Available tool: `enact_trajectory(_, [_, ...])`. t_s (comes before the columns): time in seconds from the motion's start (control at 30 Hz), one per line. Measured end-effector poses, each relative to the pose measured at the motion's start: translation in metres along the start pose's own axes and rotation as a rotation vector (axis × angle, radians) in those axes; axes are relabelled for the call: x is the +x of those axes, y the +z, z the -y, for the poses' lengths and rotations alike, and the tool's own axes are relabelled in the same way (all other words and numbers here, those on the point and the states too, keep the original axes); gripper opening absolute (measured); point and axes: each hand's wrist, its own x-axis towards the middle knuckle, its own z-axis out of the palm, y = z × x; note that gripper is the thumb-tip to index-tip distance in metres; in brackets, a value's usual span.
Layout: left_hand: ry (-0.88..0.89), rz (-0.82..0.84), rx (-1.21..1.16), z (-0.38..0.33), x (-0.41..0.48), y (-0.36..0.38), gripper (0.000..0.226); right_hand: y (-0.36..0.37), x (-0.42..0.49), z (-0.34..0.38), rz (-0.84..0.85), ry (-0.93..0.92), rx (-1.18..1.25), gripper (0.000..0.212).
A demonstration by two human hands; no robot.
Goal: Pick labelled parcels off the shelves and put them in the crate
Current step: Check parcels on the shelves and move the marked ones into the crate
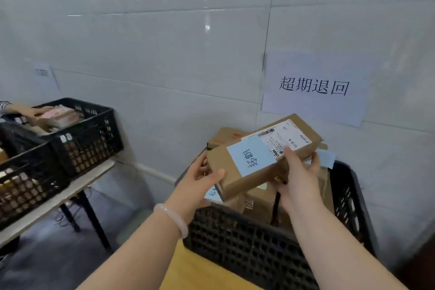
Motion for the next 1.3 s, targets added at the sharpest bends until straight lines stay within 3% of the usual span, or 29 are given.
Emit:
enact_trajectory(0.13, [-0.080,0.079,-0.095,0.002,0.031,0.003,0.041,-0.003,0.003,-0.011,-0.092,-0.067,-0.004,0.089])
enact_trajectory(0.27, [-0.116,0.081,-0.042,-0.004,0.067,-0.015,0.047,-0.015,0.010,-0.015,-0.231,-0.126,-0.225,0.098])
enact_trajectory(0.4, [-0.154,0.042,-0.035,-0.006,0.093,-0.037,0.042,-0.021,0.011,-0.018,-0.166,-0.081,-0.501,0.068])
enact_trajectory(0.53, [-0.130,-0.093,0.034,0.010,0.118,-0.054,0.034,-0.011,0.008,-0.040,-0.105,-0.052,-0.695,0.062])
enact_trajectory(0.63, [-0.090,-0.151,0.155,0.022,0.130,-0.064,0.033,-0.005,0.006,-0.056,-0.106,-0.046,-0.810,0.063])
enact_trajectory(0.73, [-0.073,-0.071,0.330,0.031,0.135,-0.067,0.060,-0.004,0.009,-0.064,-0.104,-0.030,-0.871,0.064])
enact_trajectory(0.93, [0.018,-0.027,0.774,0.041,0.149,-0.070,0.054,-0.006,0.012,-0.067,0.000,-0.032,-1.001,0.066])
enact_trajectory(1.07, [-0.008,-0.032,0.804,0.048,0.152,-0.071,0.052,-0.009,0.016,-0.066,0.016,-0.020,-1.018,0.075])
enact_trajectory(1.2, [0.091,-0.042,0.781,0.047,0.136,-0.069,0.056,-0.008,0.002,-0.065,0.035,-0.346,-1.210,0.083])
enact_trajectory(1.3, [0.202,-0.071,0.926,0.044,0.107,-0.075,0.060,0.006,-0.012,-0.063,0.223,-0.659,-1.364,0.077])
